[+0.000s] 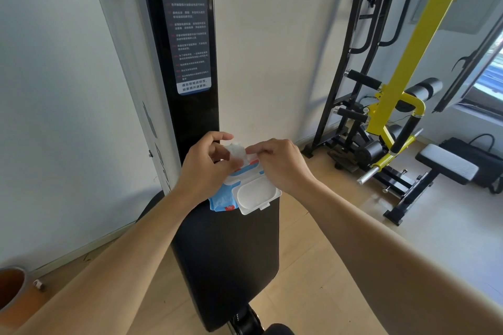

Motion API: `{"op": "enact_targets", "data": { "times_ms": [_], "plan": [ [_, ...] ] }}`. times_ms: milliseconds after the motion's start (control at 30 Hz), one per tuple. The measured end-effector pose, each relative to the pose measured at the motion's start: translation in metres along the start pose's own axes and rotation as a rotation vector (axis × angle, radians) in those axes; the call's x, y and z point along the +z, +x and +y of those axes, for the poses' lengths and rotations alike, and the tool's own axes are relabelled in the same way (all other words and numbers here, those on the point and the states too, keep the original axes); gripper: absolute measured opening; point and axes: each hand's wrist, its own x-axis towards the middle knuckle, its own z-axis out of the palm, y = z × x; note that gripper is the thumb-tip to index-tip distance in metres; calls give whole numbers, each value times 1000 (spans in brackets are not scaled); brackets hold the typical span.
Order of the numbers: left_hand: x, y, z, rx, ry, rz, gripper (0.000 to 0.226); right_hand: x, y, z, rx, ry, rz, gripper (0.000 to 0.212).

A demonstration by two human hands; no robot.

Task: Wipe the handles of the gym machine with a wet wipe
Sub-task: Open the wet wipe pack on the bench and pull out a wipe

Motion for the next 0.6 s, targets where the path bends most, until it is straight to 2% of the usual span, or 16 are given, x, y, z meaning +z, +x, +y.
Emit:
{"op": "enact_targets", "data": {
  "times_ms": [67, 200, 333, 400, 533, 600],
  "plan": [
    [0, -3, -6, 41, 23, 31, 40, 0, 1, -1, 44, 81, -25, 42],
    [5, -5, -9, 56, -1, 153, 30, -2, -1, -6, 65, 158, -47, 22],
    [7, -5, -10, 40, -37, 172, 24, 0, -1, -7, -6, 171, 41, 16],
    [9, -6, -12, 41, -39, 166, 20, 1, 0, -6, -58, 139, 94, 5],
    [11, -9, -14, 54, -58, 148, 14, 7, 0, -3, -93, 3, 160, 9],
    [9, -11, -15, 76, -73, 123, 12, 7, -3, 1, -181, -166, 213, 9]
  ]
}}
